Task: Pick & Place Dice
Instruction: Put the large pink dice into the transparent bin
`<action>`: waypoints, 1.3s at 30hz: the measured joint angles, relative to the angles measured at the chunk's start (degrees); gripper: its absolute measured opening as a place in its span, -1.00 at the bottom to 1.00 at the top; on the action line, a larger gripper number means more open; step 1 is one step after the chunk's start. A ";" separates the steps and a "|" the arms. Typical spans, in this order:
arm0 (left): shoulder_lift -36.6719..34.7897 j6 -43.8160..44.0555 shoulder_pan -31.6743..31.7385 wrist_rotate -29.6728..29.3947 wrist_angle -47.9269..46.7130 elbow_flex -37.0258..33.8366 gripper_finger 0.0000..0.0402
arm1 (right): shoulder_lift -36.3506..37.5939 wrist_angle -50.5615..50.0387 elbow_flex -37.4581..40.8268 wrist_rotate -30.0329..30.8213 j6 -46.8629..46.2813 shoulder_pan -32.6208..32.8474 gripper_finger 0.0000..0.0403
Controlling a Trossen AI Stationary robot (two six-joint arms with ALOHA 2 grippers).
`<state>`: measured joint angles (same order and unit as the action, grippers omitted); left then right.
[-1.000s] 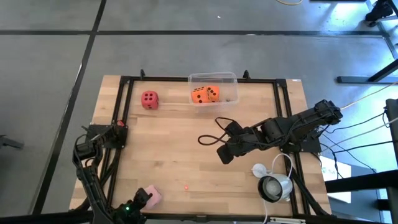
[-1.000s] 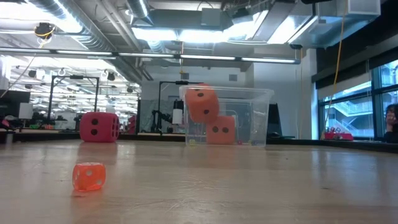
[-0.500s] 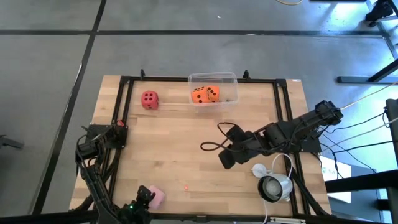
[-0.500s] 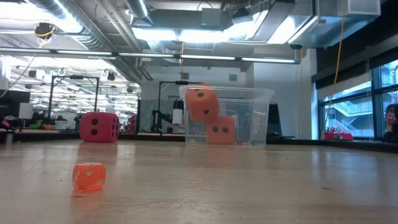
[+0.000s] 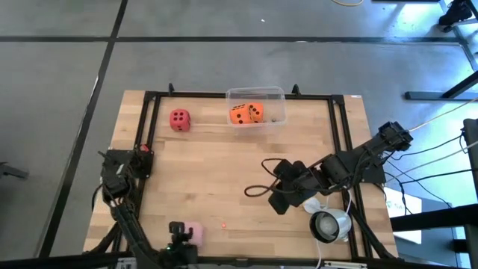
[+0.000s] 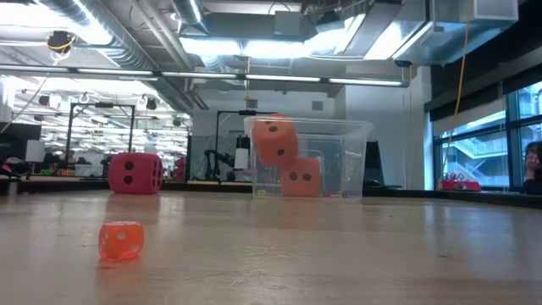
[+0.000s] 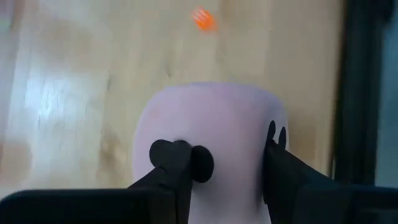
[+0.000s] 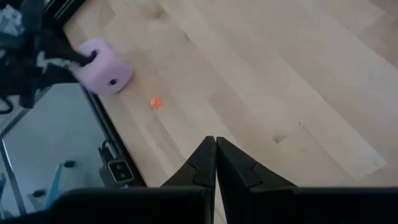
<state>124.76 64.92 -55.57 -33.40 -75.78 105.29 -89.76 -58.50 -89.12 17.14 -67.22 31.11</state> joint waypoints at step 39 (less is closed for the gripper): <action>-21.72 -5.90 20.95 -22.72 -7.53 28.42 -0.72 | 13.55 13.25 0.00 36.83 43.67 15.77 -0.55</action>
<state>103.04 59.02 -34.62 -56.12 -83.31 133.71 -76.20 -45.25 -89.12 53.96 -23.55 46.87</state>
